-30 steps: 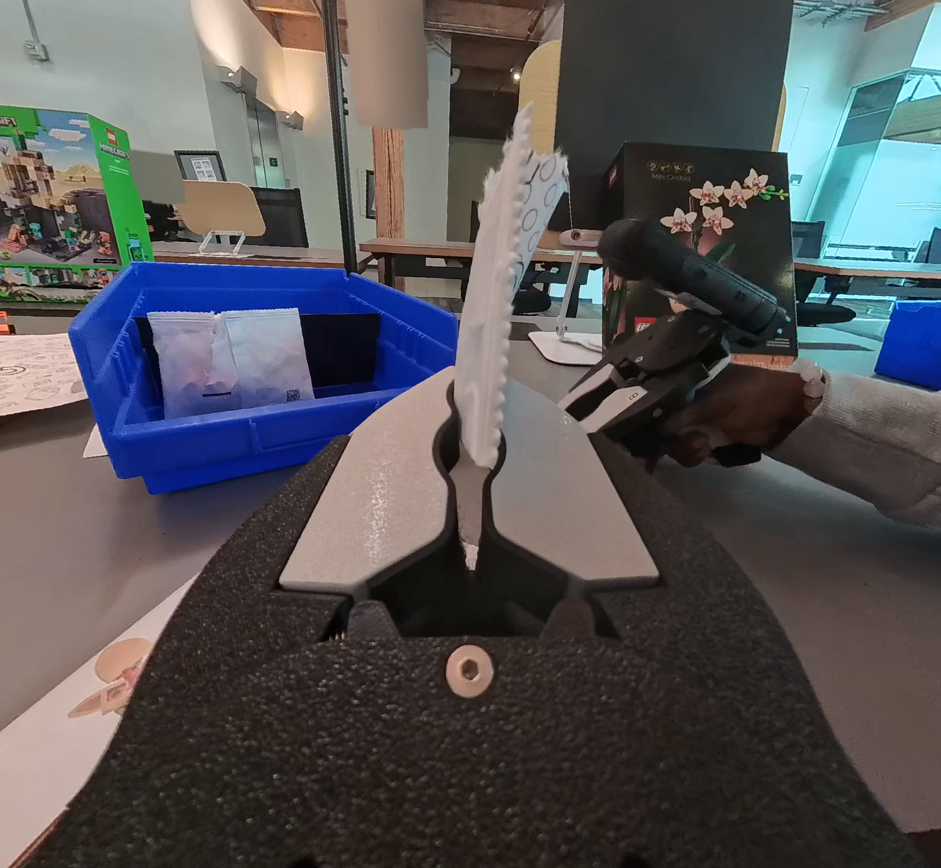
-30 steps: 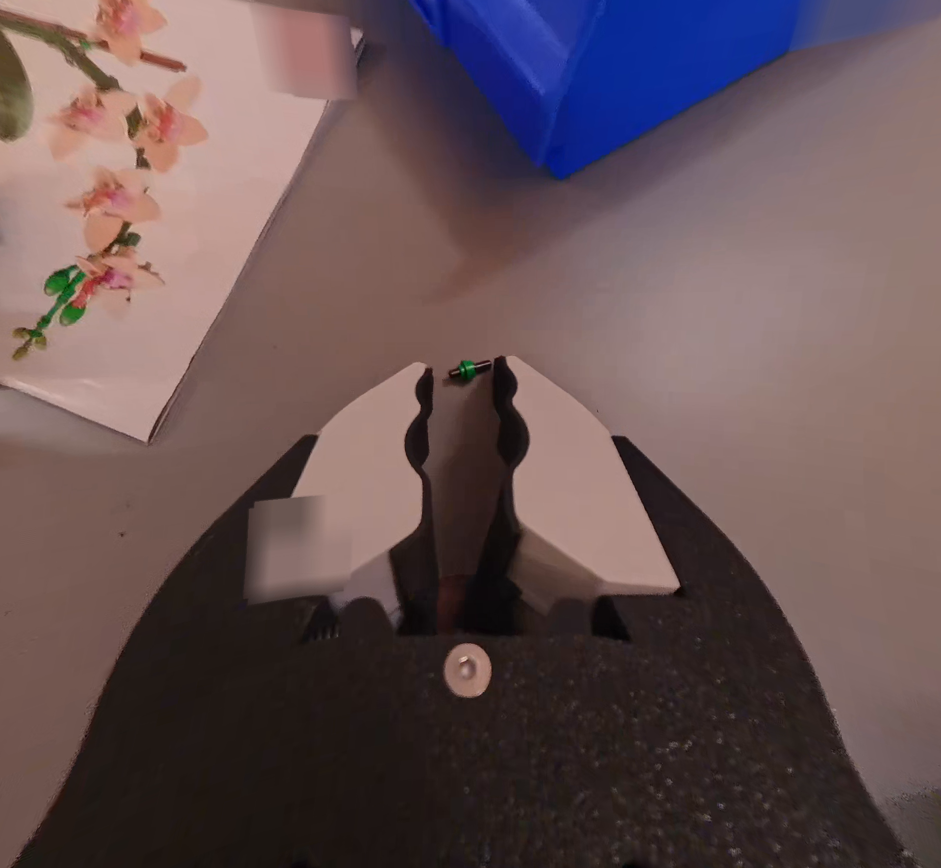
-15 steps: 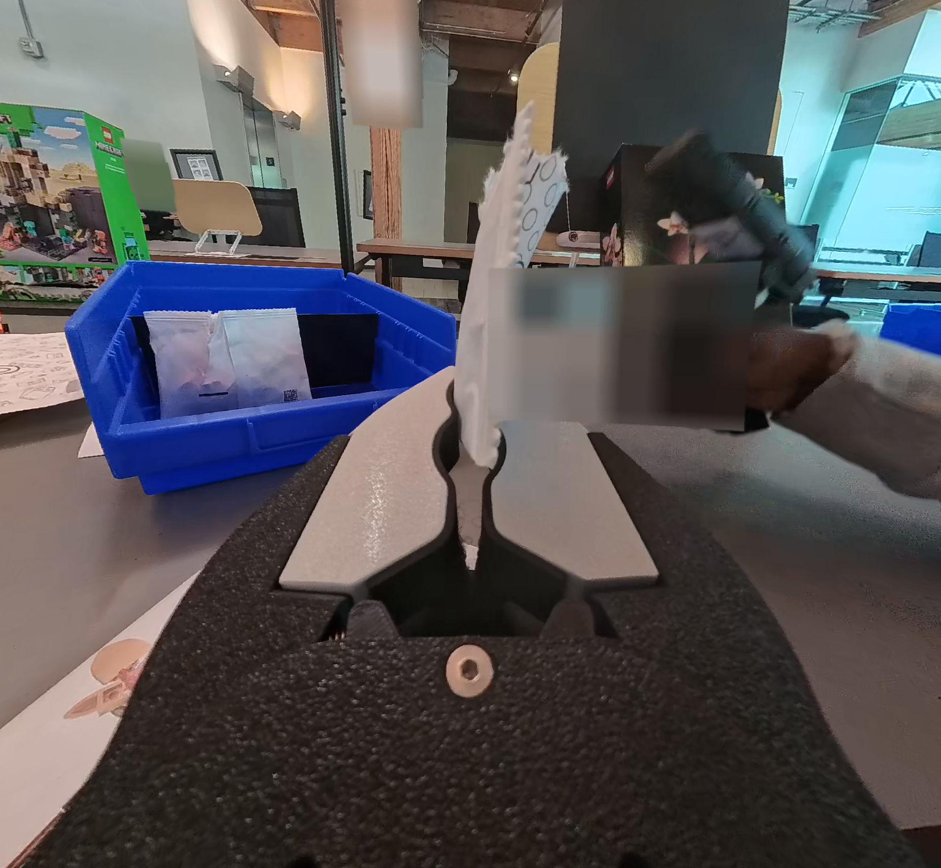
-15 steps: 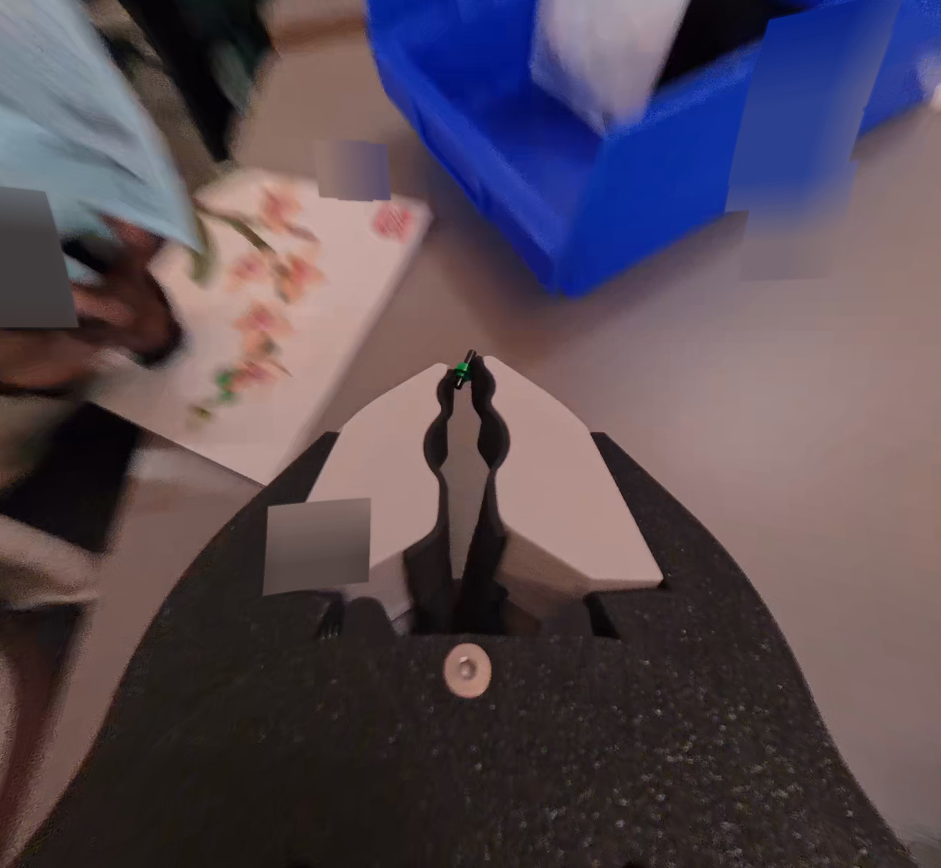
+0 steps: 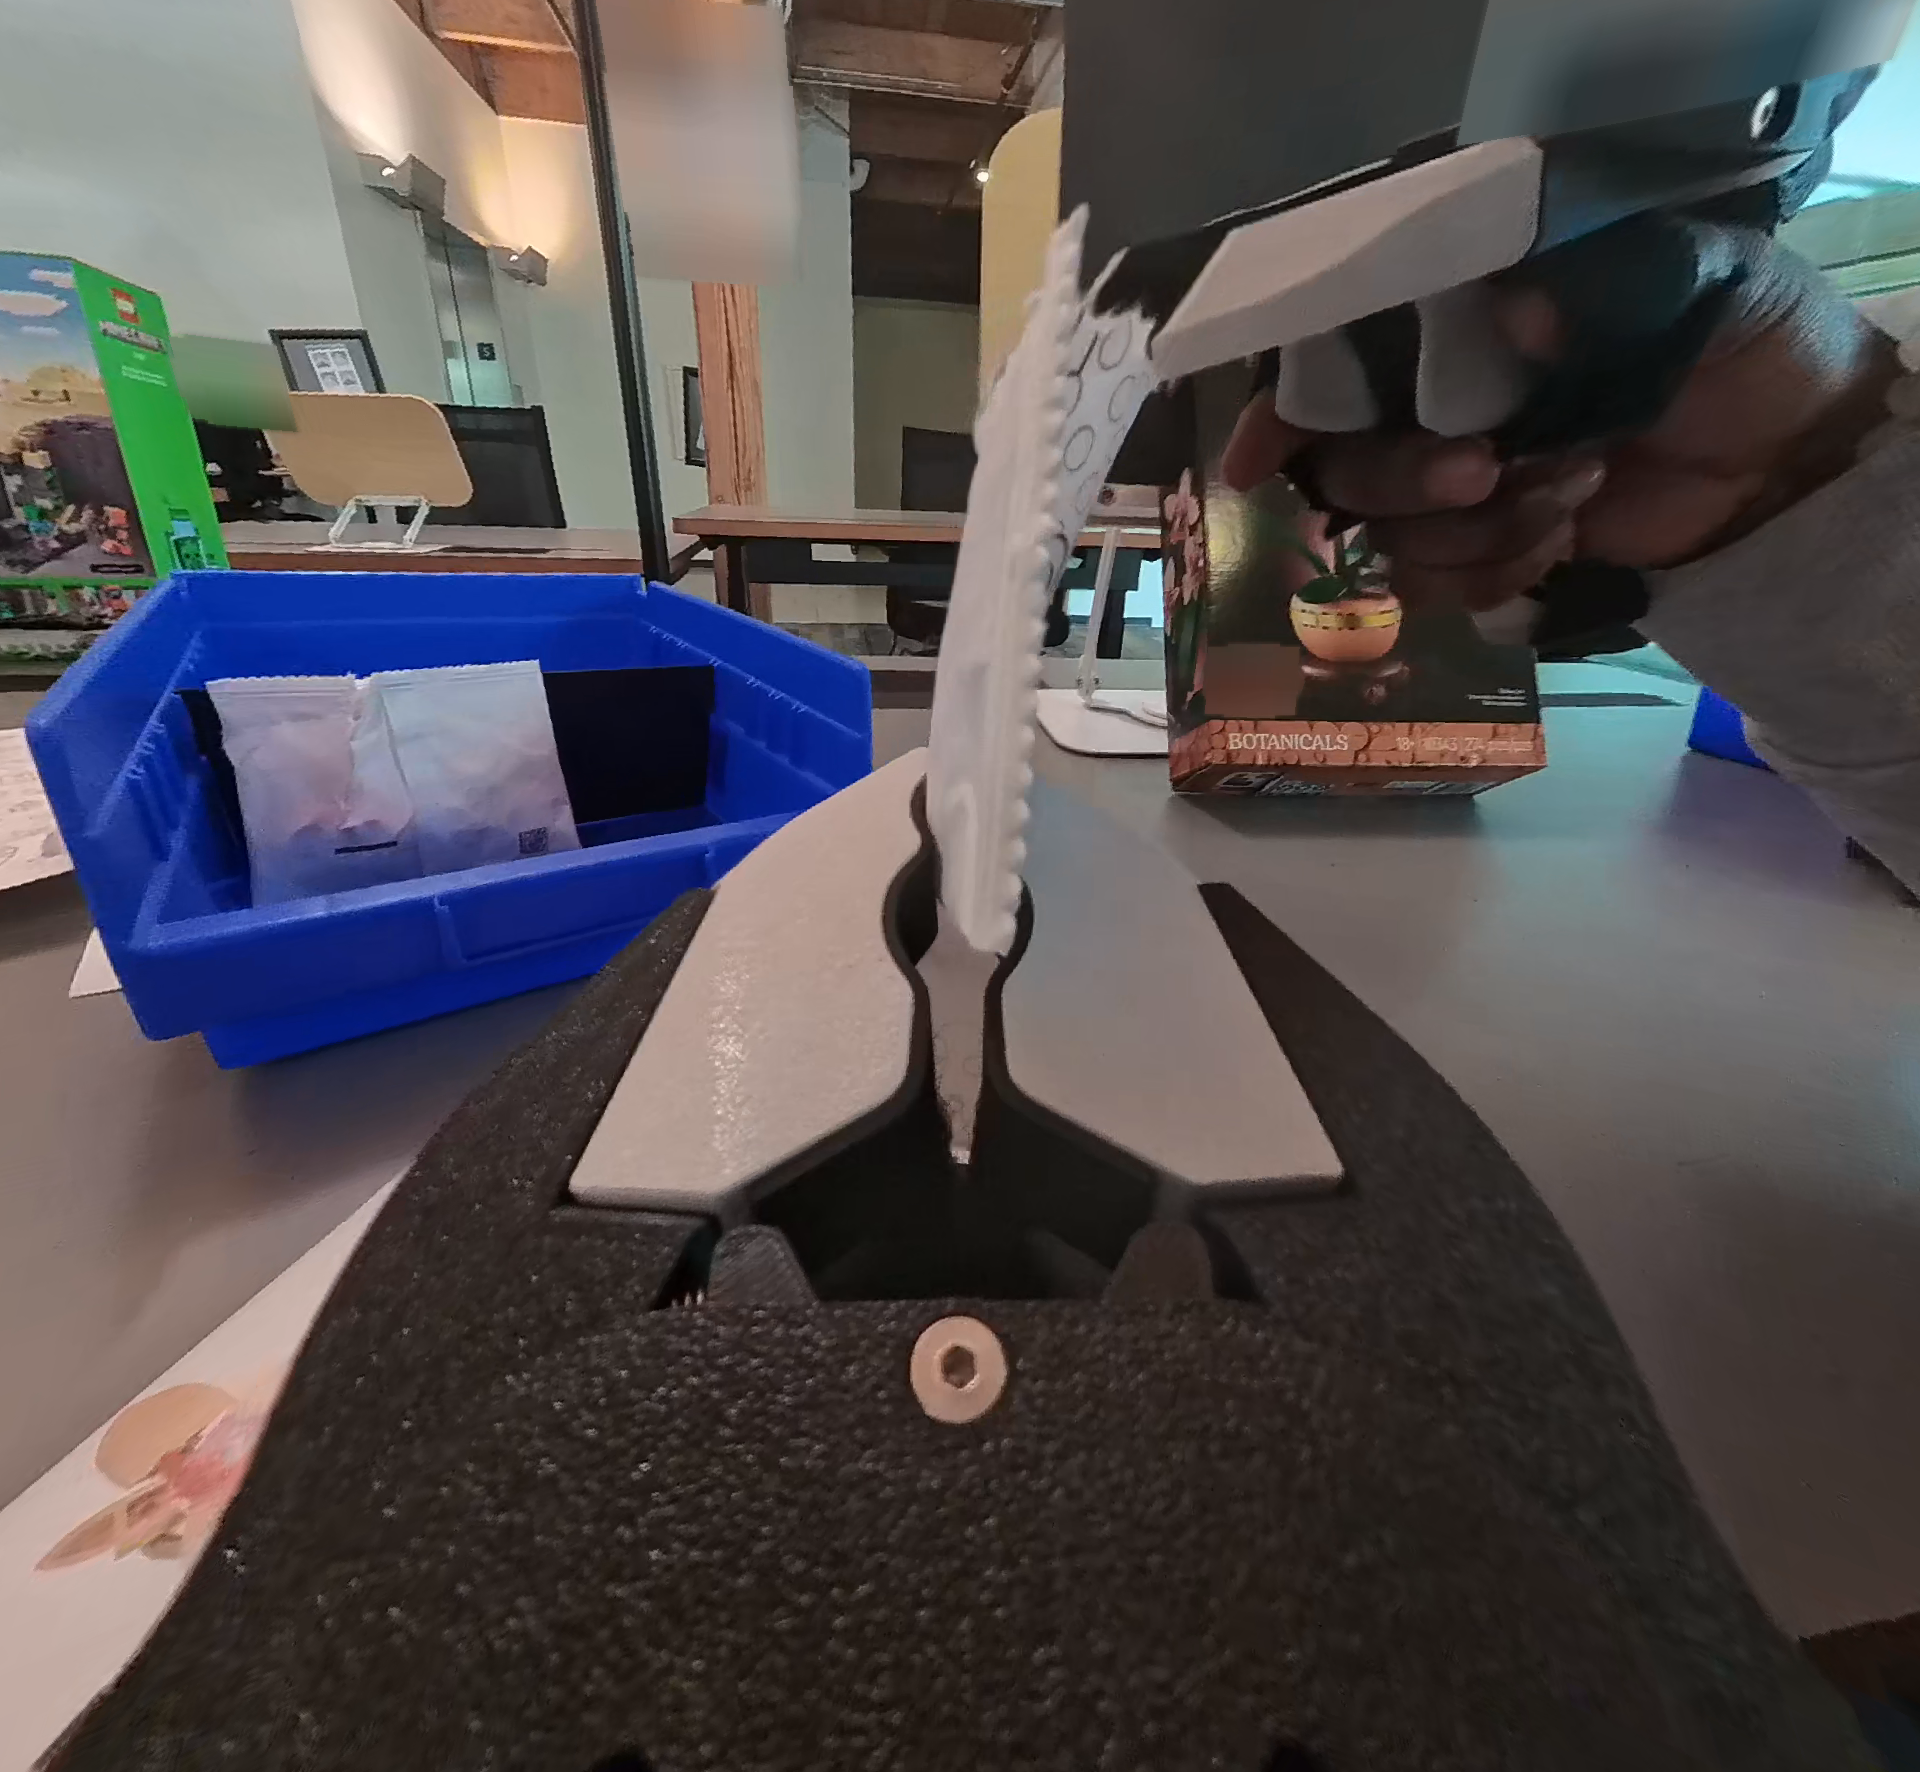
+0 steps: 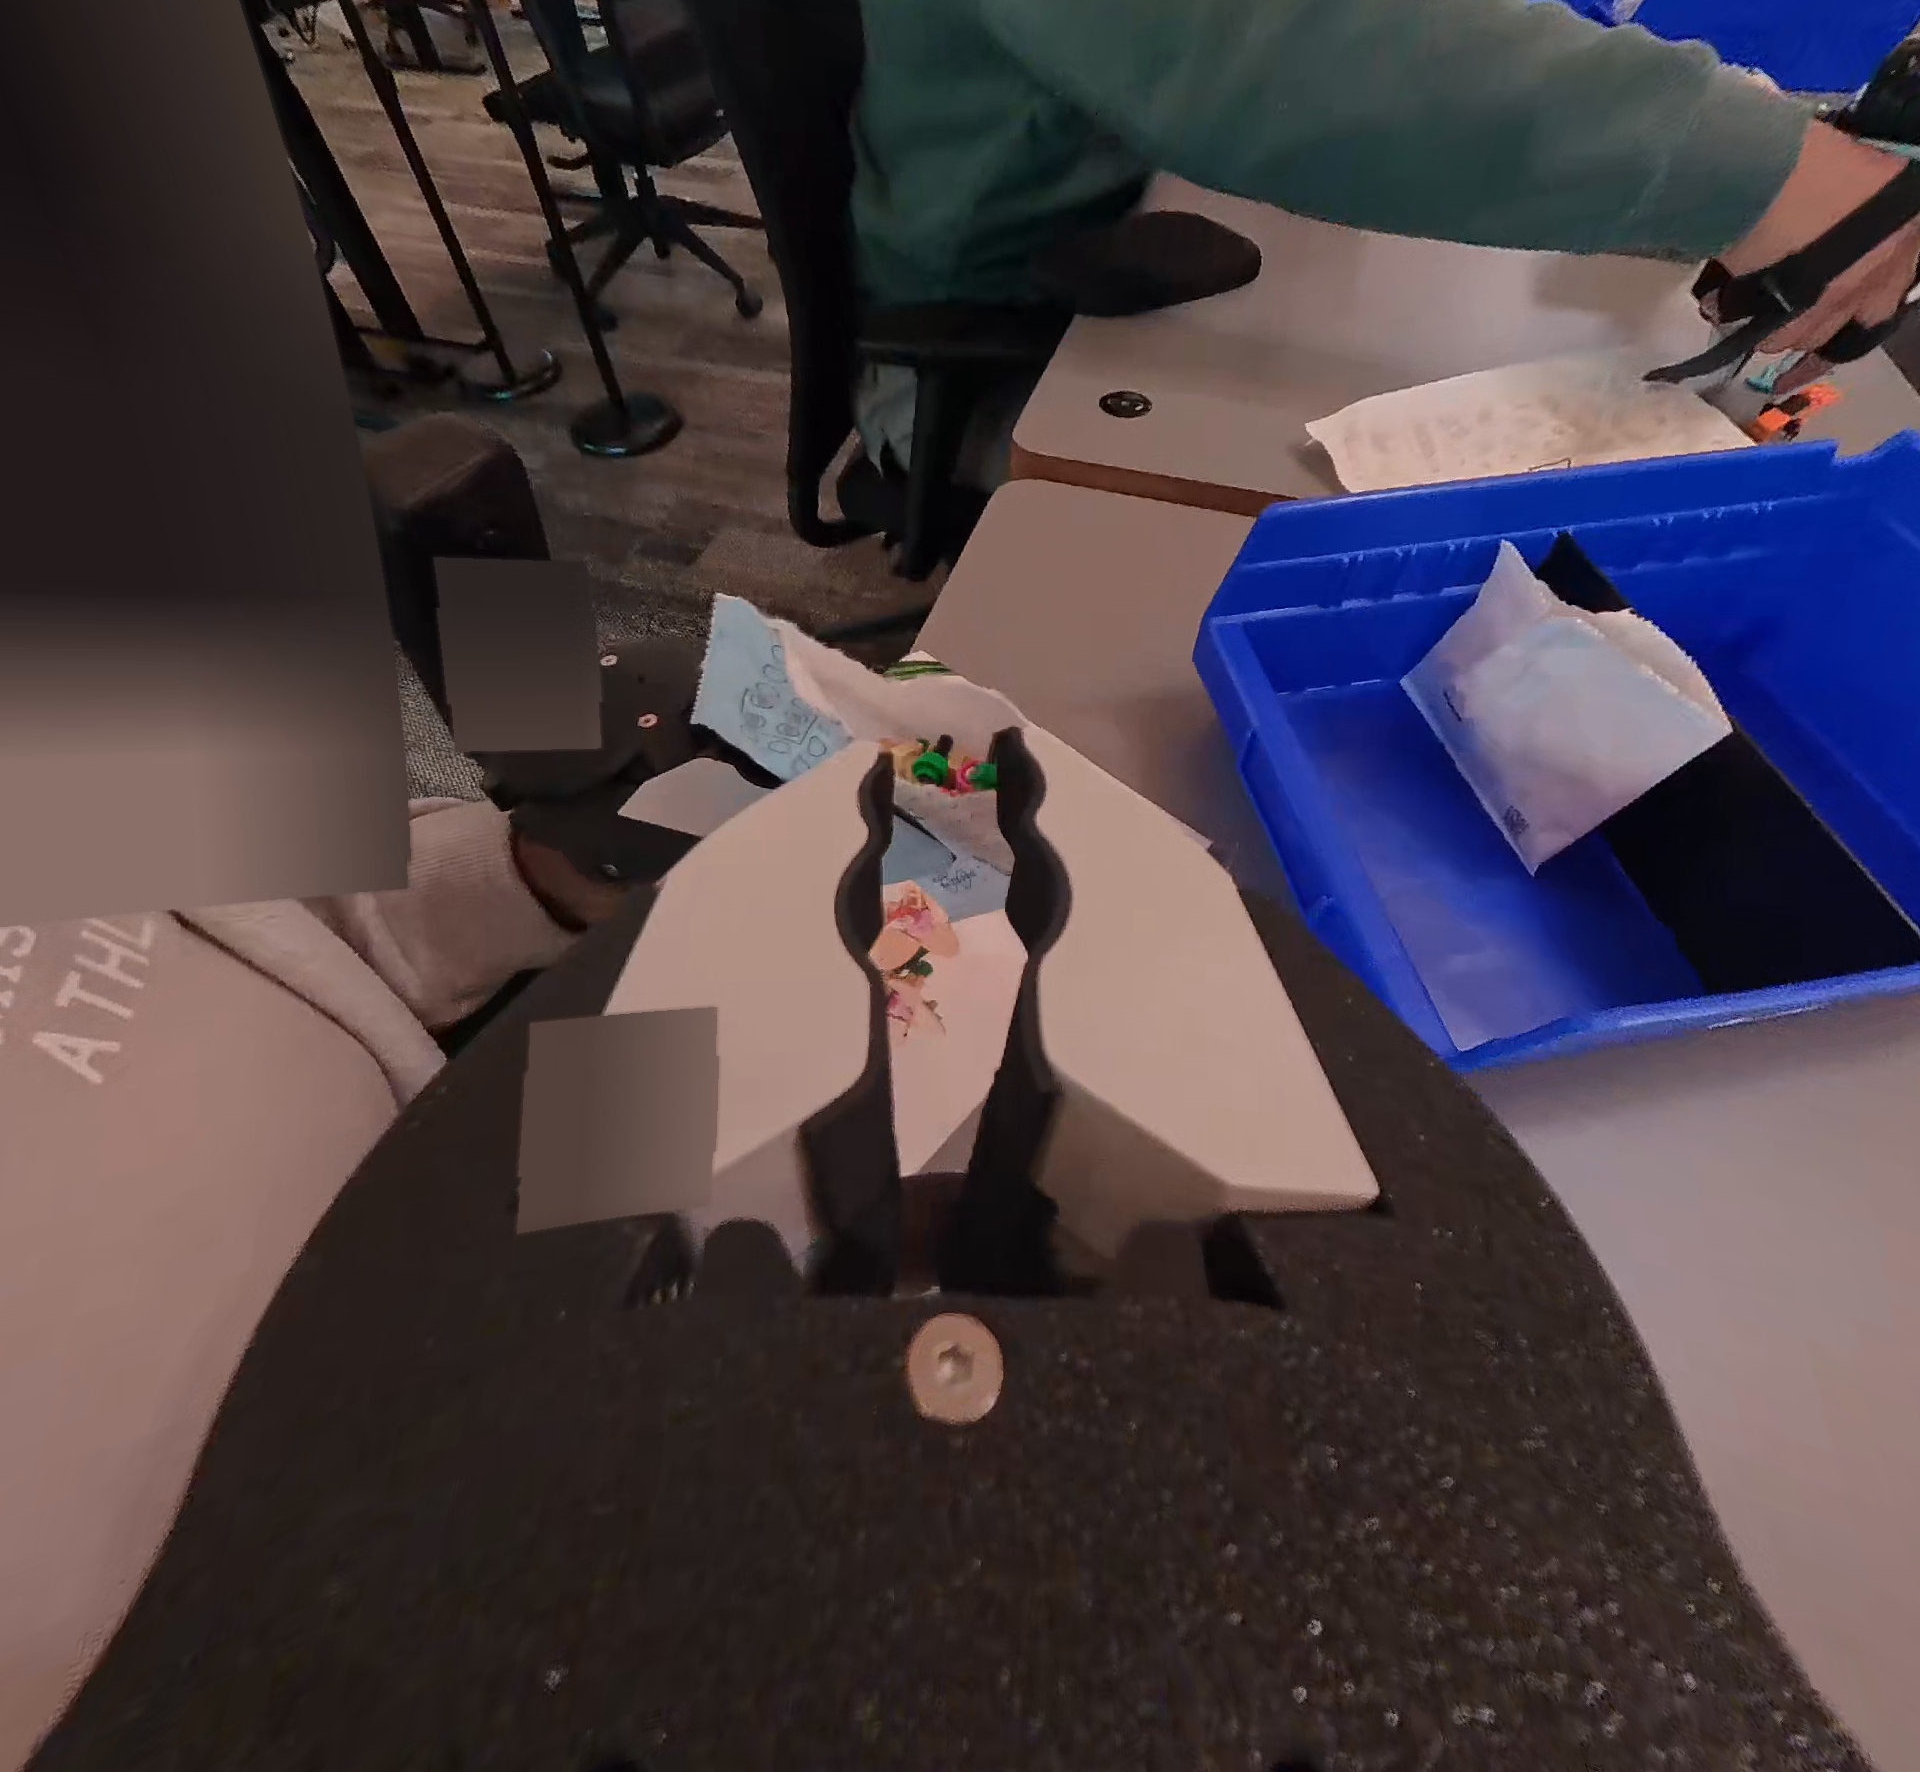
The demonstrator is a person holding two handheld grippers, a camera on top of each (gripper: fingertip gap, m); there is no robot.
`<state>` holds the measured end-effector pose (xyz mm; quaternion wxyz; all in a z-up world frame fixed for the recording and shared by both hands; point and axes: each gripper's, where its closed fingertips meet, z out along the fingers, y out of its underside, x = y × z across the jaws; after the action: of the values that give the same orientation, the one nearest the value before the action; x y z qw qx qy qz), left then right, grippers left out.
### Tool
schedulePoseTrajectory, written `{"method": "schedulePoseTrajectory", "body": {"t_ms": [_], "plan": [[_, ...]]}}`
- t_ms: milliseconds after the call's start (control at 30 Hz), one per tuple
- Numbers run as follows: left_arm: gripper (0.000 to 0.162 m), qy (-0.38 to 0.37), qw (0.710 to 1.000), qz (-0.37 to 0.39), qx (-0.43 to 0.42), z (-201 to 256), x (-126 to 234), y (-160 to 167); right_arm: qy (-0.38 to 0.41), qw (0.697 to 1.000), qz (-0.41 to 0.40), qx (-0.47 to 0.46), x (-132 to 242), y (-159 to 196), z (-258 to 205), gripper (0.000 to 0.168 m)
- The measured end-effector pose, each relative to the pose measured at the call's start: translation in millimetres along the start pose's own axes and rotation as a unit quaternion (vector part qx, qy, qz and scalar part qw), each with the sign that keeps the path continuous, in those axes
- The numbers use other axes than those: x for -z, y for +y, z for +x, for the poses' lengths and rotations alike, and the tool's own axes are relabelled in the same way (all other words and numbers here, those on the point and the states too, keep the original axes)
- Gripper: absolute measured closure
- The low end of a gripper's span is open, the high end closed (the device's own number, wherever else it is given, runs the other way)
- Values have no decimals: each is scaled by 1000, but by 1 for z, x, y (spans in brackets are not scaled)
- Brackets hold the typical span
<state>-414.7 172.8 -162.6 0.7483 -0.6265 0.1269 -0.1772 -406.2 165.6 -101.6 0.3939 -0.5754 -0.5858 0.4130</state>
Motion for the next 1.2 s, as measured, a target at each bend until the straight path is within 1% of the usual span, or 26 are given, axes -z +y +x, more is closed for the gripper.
{"method": "schedulePoseTrajectory", "body": {"t_ms": [100,167,300,400,500,533,600,667,733,800,900,1000,1033,1067,1133,1200], "plan": [[160,14,1000,5,1,6,0,-2,2,1000,-9,13,4,1,-5,145],[160,25,1000,6,6,10,0,-4,10,999,-9,35,12,-1,-8,134],[160,87,994,23,63,27,2,-12,43,994,36,90,41,-1,2,139],[160,144,983,32,110,43,4,-18,2,996,48,80,49,14,-1,140],[160,193,972,32,132,60,6,-21,-31,995,65,63,51,22,-11,138],[160,207,969,28,134,66,6,-21,-38,994,77,65,51,21,-15,143],[160,229,964,18,137,77,6,-19,-44,992,98,72,55,20,-24,162],[157,244,960,5,133,87,5,-15,-42,992,99,66,61,24,-29,165],[147,267,956,-14,125,96,6,-9,-39,994,94,49,72,30,-31,167],[138,275,955,-25,105,101,7,-7,-21,995,95,33,85,36,-29,168],[144,276,959,-16,59,103,10,-13,-2,995,100,7,103,50,-30,168],[146,286,957,-26,29,109,11,-14,17,995,99,-6,117,65,-33,168],[151,291,956,-32,23,112,12,-13,21,995,98,-10,122,70,-35,168],[160,297,954,-36,19,116,11,-12,25,995,100,-16,126,73,-36,168],[162,330,943,-42,13,130,13,-9,41,993,103,-44,133,81,-34,168],[162,367,928,-59,-6,149,15,-2,61,993,84,-64,135,93,-33,168]]}}
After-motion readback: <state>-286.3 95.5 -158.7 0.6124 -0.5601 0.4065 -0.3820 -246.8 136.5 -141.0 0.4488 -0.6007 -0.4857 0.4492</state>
